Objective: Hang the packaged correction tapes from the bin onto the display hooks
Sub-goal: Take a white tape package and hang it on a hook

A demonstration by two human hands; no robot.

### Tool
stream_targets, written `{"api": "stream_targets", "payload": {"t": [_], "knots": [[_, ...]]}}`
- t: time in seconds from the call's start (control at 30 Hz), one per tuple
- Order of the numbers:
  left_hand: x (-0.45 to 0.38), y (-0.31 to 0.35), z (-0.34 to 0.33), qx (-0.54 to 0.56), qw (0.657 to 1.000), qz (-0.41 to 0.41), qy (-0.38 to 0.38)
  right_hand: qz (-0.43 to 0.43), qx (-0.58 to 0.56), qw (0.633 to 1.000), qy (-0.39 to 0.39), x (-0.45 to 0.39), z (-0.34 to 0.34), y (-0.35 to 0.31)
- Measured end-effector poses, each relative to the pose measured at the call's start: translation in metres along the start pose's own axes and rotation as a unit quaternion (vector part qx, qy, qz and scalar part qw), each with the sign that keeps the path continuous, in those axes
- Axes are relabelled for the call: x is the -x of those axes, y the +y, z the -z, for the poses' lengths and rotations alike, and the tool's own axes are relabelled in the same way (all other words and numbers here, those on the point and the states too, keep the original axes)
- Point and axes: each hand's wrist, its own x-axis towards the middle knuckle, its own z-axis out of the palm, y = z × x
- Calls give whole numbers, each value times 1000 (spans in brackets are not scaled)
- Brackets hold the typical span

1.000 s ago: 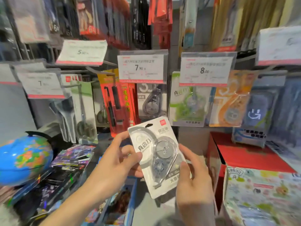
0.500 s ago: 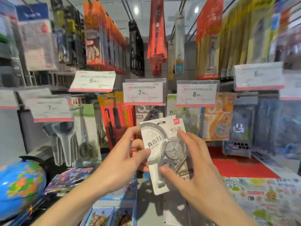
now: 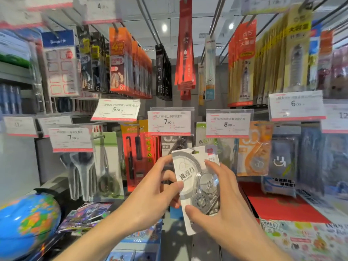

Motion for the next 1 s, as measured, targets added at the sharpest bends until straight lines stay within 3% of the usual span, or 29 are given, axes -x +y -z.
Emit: {"api": "stream_targets", "payload": {"t": [0.1, 0.17, 0.33, 0.53, 0.63, 0.73, 1.0], "knots": [[1, -6, 6, -142, 988, -44, 43, 8, 6, 1000, 8, -1, 2, 1], [5, -11, 16, -271, 953, -103, 85, 8, 8, 1000, 16, -2, 5, 2], [11, -2, 49, -509, 816, -236, 138, -3, 16, 1000, 22, -5, 12, 7], [-1, 19, 70, -624, 657, -377, 192, 9, 28, 999, 29, -9, 13, 5], [-11, 31, 76, -652, 600, -411, 215, 10, 33, 999, 32, -11, 12, 4], [-24, 42, 85, -674, 578, -404, 220, 12, 41, 998, 37, -13, 14, 6], [-50, 57, 91, -727, 573, -334, 181, 13, 59, 997, 56, -14, 13, 10]]}}
